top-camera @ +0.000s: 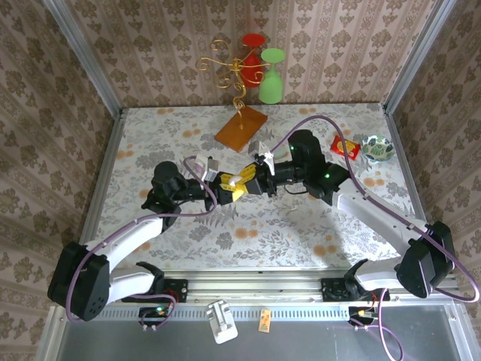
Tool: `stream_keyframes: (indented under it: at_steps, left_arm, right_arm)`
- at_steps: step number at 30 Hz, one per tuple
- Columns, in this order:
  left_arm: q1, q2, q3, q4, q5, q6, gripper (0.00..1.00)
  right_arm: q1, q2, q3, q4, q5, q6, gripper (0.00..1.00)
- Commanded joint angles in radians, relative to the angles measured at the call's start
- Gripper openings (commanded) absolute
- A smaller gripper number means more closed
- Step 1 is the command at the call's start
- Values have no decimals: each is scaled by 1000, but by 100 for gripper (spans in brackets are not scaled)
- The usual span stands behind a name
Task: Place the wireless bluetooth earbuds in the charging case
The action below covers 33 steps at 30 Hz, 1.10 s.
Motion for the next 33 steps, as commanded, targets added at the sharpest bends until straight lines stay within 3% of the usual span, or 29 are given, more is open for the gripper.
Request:
stream_keyframes:
  at_steps: [1,3,6,23,33]
  left_arm:
    - [-10,-3,5,94,32,-9,2]
    - [-10,-5,-1,112,41,-2,0]
    - [-11,-10,-11,137,54,7,0]
    - [-20,-23,-49,175,64,106,0]
    - [-20,-15,-63,158,-44,197,0]
  right_arm:
    - [9,-26,15,-17,19,-8,18]
    - [7,-33,2,2,58,13,32]
    - [-3,-42,-15,27,105,38,43]
    - [-48,-49,-28,101,139,173,56]
    - [-49,-90,-5,104,104,213,83]
